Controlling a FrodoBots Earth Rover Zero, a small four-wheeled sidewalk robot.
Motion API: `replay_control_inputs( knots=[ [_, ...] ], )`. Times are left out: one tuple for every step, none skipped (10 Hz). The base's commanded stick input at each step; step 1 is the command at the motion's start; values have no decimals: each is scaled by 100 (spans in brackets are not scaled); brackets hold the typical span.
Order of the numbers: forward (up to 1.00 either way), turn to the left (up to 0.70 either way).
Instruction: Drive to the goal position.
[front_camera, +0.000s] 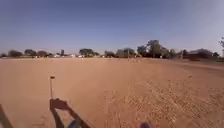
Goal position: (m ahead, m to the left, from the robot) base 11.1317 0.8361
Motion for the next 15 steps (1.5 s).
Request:
replay_control_inputs(
  knots=[
    [100, 0],
    [100, -12],
    [100, -30],
    [100, -37],
    [100, -30],
    [100, -5],
    [100, 0],
    [100, 0],
    [100, 0],
    [100, 0],
    [100, 0],
    [100, 0],
    [100, 0],
    [100, 0],
    [100, 0]
  ],
)
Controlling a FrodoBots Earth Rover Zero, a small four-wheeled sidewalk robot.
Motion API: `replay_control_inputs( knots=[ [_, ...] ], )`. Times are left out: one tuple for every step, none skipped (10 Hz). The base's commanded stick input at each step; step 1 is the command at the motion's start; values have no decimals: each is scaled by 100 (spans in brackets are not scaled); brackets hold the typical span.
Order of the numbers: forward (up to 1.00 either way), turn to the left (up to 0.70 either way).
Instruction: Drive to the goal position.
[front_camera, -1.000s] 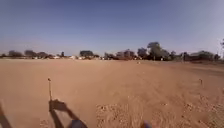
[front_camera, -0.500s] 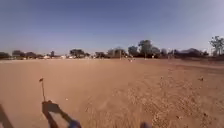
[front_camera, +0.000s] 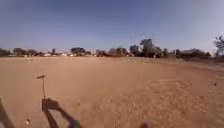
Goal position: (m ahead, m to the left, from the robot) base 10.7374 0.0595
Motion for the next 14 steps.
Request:
replay_control_inputs(
  knots=[
    [100, 0],
    [100, 0],
    [100, 0],
    [100, 0],
    [100, -2],
    [100, -14],
    [100, -30],
    [100, -37],
    [100, -35],
    [100, -29],
    [100, 0],
    [100, 0],
    [100, 0],
    [100, 0]
  ],
)
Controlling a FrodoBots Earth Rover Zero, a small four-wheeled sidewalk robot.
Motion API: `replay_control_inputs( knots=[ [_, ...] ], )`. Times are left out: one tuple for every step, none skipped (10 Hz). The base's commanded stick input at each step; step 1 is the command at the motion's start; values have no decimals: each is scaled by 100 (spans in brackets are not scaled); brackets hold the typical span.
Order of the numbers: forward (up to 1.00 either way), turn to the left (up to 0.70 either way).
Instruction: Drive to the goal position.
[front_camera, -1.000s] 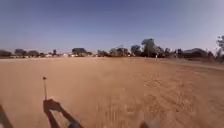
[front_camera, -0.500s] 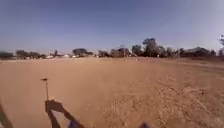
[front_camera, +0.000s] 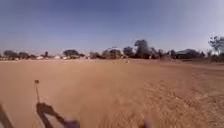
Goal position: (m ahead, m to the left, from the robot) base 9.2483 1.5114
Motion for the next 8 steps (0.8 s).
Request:
replay_control_inputs(
  knots=[
    [100, 0],
    [100, 0],
    [100, 0],
    [100, 0],
    [100, 0],
    [100, 0],
    [100, 0],
    [100, 0]
  ],
)
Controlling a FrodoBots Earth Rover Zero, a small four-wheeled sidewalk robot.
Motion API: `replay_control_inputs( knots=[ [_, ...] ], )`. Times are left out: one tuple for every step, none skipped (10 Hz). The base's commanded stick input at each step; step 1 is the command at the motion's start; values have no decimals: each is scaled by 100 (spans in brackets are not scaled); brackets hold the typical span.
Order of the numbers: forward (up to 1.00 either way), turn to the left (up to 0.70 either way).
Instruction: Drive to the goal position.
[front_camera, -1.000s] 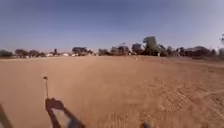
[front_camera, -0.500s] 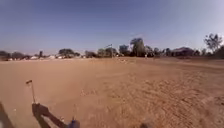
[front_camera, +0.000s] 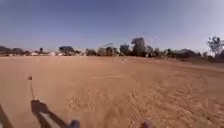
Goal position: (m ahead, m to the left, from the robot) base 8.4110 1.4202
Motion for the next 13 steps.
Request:
replay_control_inputs(
  knots=[
    [100, 0],
    [100, 0],
    [100, 0],
    [100, 0],
    [100, 0],
    [100, 0],
    [100, 0],
    [100, 0],
    [100, 0],
    [100, 0],
    [100, 0],
    [100, 0],
    [100, 0]
  ],
)
